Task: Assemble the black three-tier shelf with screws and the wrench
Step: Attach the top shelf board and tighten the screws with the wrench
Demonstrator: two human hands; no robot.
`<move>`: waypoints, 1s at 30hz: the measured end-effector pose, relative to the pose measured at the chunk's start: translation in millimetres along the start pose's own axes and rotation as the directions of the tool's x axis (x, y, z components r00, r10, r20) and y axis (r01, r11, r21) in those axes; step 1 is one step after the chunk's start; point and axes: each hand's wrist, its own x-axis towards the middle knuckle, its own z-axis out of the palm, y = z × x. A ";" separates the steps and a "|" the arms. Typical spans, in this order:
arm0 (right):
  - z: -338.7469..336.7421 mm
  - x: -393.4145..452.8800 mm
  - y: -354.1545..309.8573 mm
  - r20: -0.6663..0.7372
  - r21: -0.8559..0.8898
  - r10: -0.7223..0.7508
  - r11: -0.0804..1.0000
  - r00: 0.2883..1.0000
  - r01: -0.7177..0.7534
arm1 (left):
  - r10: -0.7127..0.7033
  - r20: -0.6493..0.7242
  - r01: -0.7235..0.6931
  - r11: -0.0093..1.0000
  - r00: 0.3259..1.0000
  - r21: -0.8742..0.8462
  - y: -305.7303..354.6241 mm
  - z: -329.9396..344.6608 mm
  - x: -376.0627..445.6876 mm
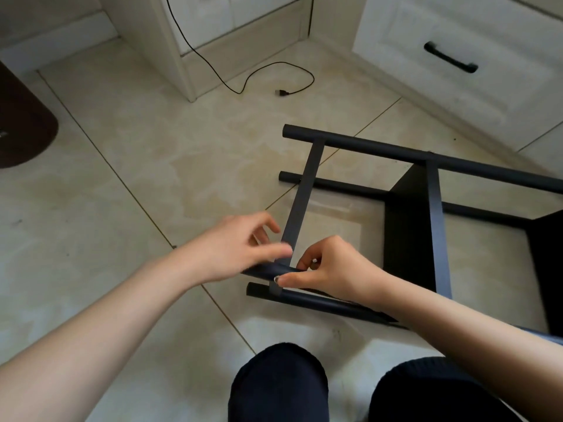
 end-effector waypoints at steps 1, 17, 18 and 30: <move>-0.9 0.8 0.5 0.013 0.020 0.008 1.000 1.000 -0.008 | -0.011 0.079 0.007 0.999 0.997 0.050 2.1 4.7 -2.1; -53.9 52.2 10.4 0.161 0.513 0.258 0.802 0.953 -0.304 | 0.048 -0.040 -0.047 0.999 0.998 0.007 -19.7 29.6 -5.7; -56.7 61.8 6.7 0.082 0.516 0.278 0.809 0.957 -0.279 | 0.035 -0.032 -0.035 0.999 0.999 0.010 -20.4 30.2 -6.3; -42.2 117.5 -11.2 -0.176 0.468 0.242 0.873 0.954 -0.135 | 0.065 0.104 -0.064 0.998 0.992 -0.012 -25.8 33.4 -4.7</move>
